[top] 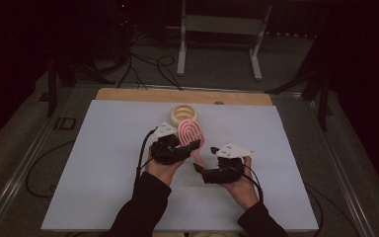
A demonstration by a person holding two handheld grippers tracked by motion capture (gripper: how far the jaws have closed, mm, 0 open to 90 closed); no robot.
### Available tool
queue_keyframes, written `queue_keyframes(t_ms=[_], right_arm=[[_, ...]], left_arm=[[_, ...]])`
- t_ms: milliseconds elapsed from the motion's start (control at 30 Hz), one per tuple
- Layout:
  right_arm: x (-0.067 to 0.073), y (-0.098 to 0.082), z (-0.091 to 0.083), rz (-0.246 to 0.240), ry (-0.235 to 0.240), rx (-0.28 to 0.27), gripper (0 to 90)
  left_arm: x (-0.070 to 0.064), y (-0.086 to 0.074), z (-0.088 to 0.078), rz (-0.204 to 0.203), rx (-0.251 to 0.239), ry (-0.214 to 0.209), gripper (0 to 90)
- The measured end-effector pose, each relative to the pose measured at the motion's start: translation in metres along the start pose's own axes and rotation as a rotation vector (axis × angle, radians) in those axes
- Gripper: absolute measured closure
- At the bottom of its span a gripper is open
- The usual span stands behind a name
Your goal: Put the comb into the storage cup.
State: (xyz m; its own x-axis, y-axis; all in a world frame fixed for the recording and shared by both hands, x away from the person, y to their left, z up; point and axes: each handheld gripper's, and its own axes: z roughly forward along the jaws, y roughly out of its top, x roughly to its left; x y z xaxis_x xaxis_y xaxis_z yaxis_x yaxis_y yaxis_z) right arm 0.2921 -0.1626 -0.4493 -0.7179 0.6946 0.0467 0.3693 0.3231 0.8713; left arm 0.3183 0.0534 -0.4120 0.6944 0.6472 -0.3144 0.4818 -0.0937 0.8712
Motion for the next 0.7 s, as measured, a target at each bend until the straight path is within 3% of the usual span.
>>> queue_keyframes(t_ms=[67,233,433,700], right_arm=[[0.000,0.000,-0.001,-0.003,-0.011,0.001,8.5],[-0.001,0.000,-0.001,-0.001,-0.013,0.000,8.4],[-0.008,0.000,-0.009,0.024,-0.075,-0.013,7.9],[-0.012,0.000,-0.018,0.025,-0.102,-0.020,8.0]], left_arm=[[0.001,0.000,-0.001,0.002,-0.003,0.004,64.0],[0.001,0.001,-0.003,0.001,-0.012,0.007,64.0],[0.003,0.002,-0.006,0.003,-0.012,0.014,63.9],[0.007,0.007,-0.011,0.010,-0.014,0.026,63.9]])
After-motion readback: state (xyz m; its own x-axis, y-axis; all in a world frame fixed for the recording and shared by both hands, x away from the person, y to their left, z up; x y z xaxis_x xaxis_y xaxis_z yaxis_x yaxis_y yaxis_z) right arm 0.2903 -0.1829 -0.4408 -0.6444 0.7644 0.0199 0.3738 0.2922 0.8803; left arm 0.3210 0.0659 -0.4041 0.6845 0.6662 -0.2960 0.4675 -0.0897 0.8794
